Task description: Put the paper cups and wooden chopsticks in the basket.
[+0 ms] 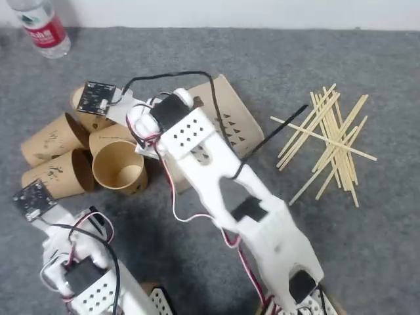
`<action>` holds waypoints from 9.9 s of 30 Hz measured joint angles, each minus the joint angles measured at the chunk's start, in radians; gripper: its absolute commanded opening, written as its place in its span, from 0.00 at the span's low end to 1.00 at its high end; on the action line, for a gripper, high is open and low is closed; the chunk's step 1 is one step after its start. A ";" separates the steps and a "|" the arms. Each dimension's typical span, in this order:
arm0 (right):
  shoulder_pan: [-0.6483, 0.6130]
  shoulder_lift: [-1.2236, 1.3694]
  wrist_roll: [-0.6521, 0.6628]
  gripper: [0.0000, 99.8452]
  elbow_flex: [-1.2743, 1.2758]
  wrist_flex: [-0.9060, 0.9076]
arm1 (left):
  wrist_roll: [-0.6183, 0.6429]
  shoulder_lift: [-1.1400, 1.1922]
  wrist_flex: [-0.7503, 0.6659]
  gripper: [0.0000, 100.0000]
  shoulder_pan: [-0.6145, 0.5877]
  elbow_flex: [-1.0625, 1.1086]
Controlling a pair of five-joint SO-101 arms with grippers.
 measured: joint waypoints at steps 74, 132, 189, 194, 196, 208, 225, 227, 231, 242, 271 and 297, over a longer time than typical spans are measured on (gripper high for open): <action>0.502 -0.519 -0.404 0.02 0.302 0.133 | -0.005 0.000 0.000 0.22 0.006 0.000; 0.400 -0.652 -0.310 0.21 0.334 0.133 | -0.005 0.000 0.000 0.22 0.006 0.000; -0.227 -1.140 0.068 0.34 1.830 -0.723 | -0.230 0.000 0.091 0.22 -0.474 0.002; -0.227 -0.905 0.068 0.30 1.757 -0.744 | -0.230 0.000 0.091 0.22 -0.474 0.002; -0.227 -0.847 0.068 0.21 1.722 -0.747 | -0.230 0.000 0.091 0.22 -0.474 0.002; -0.206 -0.885 0.066 0.01 1.582 -0.697 | -0.230 0.000 0.091 0.22 -0.474 0.002; 0.109 -1.274 0.054 0.01 0.937 -0.072 | -0.230 0.000 0.091 0.22 -0.474 0.002; 0.198 -1.275 0.018 0.01 0.833 -0.063 | -0.230 0.000 0.091 0.22 -0.474 0.002; 0.400 -1.274 -0.017 0.01 0.718 -0.063 | -0.230 0.000 0.091 0.22 -0.474 0.002; 0.548 -1.014 -0.028 0.01 0.649 -0.051 | -0.230 0.000 0.091 0.22 -0.474 0.002; 0.486 -0.815 -0.140 0.19 0.626 -0.233 | -0.230 0.000 0.118 0.22 -0.419 0.002; 0.301 -1.042 -0.213 0.12 0.723 0.130 | -0.190 0.000 0.118 0.22 -0.370 0.002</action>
